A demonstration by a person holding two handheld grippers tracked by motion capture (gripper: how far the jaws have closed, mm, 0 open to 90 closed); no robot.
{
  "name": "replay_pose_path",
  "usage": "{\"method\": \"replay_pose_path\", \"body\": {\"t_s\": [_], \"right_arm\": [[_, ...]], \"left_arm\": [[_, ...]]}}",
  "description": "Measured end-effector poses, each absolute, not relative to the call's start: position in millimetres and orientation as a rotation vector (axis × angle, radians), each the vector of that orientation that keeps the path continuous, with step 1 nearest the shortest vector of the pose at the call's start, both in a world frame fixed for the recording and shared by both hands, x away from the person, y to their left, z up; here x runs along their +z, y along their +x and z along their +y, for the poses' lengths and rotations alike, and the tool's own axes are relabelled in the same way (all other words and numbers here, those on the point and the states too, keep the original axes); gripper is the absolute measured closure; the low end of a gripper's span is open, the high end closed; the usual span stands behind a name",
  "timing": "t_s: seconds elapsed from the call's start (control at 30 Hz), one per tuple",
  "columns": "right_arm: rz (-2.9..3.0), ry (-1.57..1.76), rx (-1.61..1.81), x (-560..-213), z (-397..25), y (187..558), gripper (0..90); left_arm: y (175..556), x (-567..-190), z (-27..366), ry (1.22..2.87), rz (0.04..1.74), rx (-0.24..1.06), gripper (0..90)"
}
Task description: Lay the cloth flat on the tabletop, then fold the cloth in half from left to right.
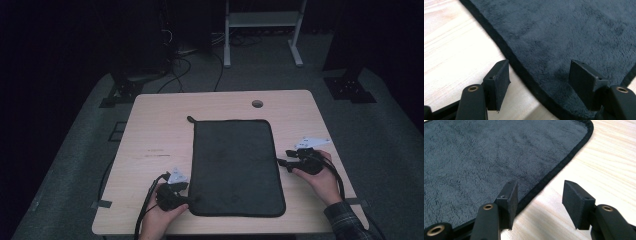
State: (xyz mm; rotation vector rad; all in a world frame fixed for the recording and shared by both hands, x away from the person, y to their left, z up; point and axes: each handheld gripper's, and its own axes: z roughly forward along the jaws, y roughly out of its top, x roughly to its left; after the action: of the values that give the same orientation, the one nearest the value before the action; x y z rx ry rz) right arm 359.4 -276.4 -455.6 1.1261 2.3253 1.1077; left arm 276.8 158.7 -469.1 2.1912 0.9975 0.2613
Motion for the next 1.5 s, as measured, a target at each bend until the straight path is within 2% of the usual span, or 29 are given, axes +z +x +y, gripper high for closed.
{"method": "replay_pose_path", "body": {"t_s": [0.27, 0.43, 0.57, 0.63, 0.8, 0.87, 1.07, 1.5], "right_arm": [[2.323, 1.126, 1.108, -455.1, -275.7, 360.1, 45.3], [2.325, 1.12, 1.106, -455.4, -275.1, 361.0, 45.3], [2.328, 1.116, 1.108, -455.1, -274.3, 360.6, 45.3], [2.326, 1.116, 1.113, -454.9, -274.1, 360.6, 45.3], [2.324, 1.111, 1.117, -453.8, -272.1, 361.0, 45.4], [2.324, 1.107, 1.125, -452.7, -270.2, 362.0, 45.6], [2.324, 1.091, 1.171, -444.8, -261.1, 366.7, 46.1], [2.375, 0.966, 1.26, -425.6, -189.3, 404.0, 46.0]], "left_arm": [[273.2, -470.7, 155.2, 2.209, 0.982, 0.316, 29.2], [269.4, -472.2, 149.3, 2.212, 0.98, 0.387, 34.5], [267.3, -472.1, 147.9, 2.205, 0.979, 0.385, 38.7], [266.1, -471.8, 147.1, 2.202, 0.969, 0.385, 44.4], [265.8, -472.1, 145.1, 2.183, 0.946, 0.347, 74.3], [269.2, -472.1, 145.8, 2.171, 0.957, 0.303, 81.5], [270.1, -470.3, 149.0, 2.17, 0.953, 0.255, 83.9], [265.7, -468.3, 158.5, 2.154, 0.956, 0.16, 83.9]]}}
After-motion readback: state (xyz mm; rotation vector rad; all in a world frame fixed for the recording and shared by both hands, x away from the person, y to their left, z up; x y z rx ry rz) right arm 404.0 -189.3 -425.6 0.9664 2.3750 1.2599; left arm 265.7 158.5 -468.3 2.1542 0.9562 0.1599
